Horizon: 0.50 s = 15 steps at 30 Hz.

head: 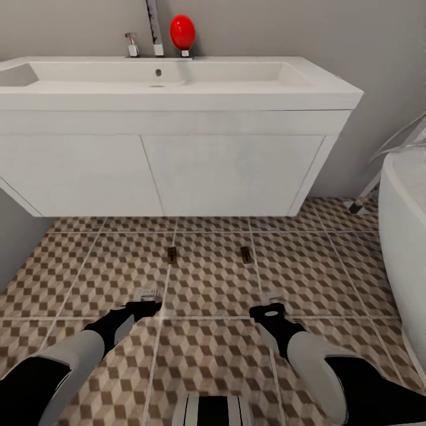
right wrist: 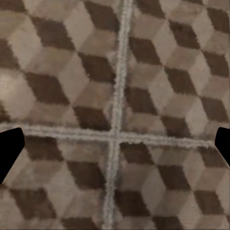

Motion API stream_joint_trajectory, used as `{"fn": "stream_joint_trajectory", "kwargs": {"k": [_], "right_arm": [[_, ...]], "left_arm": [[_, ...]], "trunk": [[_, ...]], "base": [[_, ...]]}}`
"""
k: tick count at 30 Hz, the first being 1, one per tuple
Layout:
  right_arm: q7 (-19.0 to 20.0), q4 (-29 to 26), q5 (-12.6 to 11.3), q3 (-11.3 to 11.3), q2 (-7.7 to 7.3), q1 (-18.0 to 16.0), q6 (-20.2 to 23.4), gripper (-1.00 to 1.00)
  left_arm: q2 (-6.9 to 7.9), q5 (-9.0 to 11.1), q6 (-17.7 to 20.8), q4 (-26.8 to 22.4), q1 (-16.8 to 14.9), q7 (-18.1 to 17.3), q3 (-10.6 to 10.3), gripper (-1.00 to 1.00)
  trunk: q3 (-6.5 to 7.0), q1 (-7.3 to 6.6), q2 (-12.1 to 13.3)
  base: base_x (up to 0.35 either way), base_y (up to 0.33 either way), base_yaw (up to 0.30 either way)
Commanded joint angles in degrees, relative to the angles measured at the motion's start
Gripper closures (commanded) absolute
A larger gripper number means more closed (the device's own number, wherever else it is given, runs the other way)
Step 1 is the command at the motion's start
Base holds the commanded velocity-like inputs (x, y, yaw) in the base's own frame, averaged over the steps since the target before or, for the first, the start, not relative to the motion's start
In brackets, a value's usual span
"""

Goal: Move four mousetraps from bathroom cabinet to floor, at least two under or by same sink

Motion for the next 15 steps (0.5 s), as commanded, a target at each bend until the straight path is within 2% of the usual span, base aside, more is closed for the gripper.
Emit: {"fn": "stream_joint_trajectory", "kwargs": {"k": [1,15], "right_arm": [[-0.18,-0.02,0.53,-0.31,0.02,-0.02,0.18,-1.0],[-0.13,-0.02,0.53,-0.21,0.02,-0.02,0.18,-1.0]], "left_arm": [[0.03,0.59,0.32,-0.1,0.0,-0.1,-0.42,-1.0],[-0.03,0.59,0.32,-0.1,0.0,-0.1,-0.42,-1.0]], "trunk": [[-0.03,-0.05,-0.01],[-0.03,-0.05,-0.01]], "base": [[-0.347,0.0,0.0],[-0.347,0.0,0.0]]}}
